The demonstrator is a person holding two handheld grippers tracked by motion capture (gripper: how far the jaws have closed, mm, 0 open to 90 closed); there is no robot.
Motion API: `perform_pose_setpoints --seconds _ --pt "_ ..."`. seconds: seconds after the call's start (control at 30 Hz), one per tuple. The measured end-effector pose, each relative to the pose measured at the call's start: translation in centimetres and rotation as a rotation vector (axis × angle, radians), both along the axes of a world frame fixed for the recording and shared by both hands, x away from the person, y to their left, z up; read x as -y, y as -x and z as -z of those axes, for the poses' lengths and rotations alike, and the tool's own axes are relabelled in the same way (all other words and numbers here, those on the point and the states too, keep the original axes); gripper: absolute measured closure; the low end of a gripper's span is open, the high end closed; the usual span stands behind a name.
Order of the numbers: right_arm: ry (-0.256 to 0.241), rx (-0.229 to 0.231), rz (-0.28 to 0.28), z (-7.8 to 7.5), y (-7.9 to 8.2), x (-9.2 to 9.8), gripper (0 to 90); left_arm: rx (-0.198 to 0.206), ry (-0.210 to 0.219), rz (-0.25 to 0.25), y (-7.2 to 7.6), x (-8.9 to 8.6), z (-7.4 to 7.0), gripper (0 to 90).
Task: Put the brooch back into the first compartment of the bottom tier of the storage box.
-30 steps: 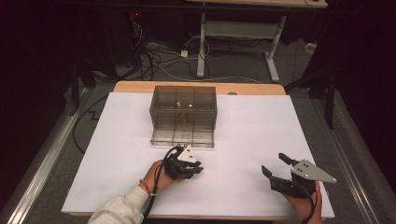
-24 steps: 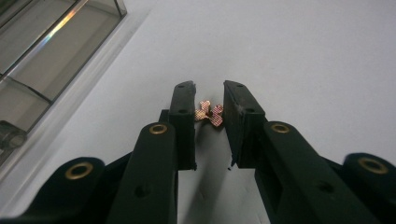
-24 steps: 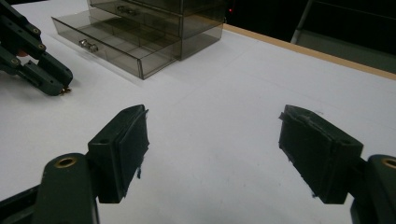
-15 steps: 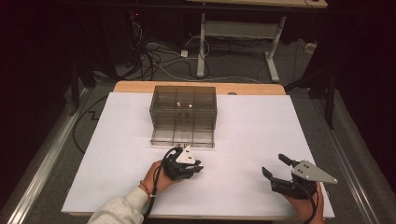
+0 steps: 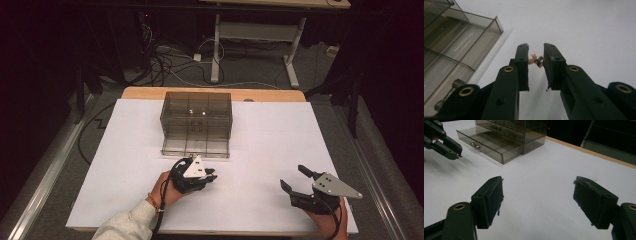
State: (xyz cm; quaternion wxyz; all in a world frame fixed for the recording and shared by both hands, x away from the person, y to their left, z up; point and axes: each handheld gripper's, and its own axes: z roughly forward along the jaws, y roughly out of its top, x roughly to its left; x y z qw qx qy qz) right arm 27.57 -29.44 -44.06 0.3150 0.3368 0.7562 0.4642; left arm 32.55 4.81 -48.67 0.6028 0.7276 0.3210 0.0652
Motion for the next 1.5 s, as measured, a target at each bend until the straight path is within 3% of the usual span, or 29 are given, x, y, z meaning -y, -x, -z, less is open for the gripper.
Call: perform_pose_setpoints --seconds 0.37,0.57,0.93,1.5 --pt "0.026 -0.009 -0.005 0.1 0.0 -0.3 24.1 0.063 0.005 0.002 0.3 -0.3 -0.8 73.1" --pt "0.027 0.005 -0.016 0.0 0.1 -0.6 23.6 0.085 0.034 -0.02 0.1 -1.2 -1.7 73.1" --pt "0.036 0.013 0.007 0.2 0.1 -0.9 16.2 0.106 0.058 -0.047 -0.3 -2.2 -2.5 73.2" --pt "0.064 0.031 0.002 0.4 0.2 -1.4 15.6 0.138 0.08 -0.091 -1.1 -3.4 -3.2 73.2"
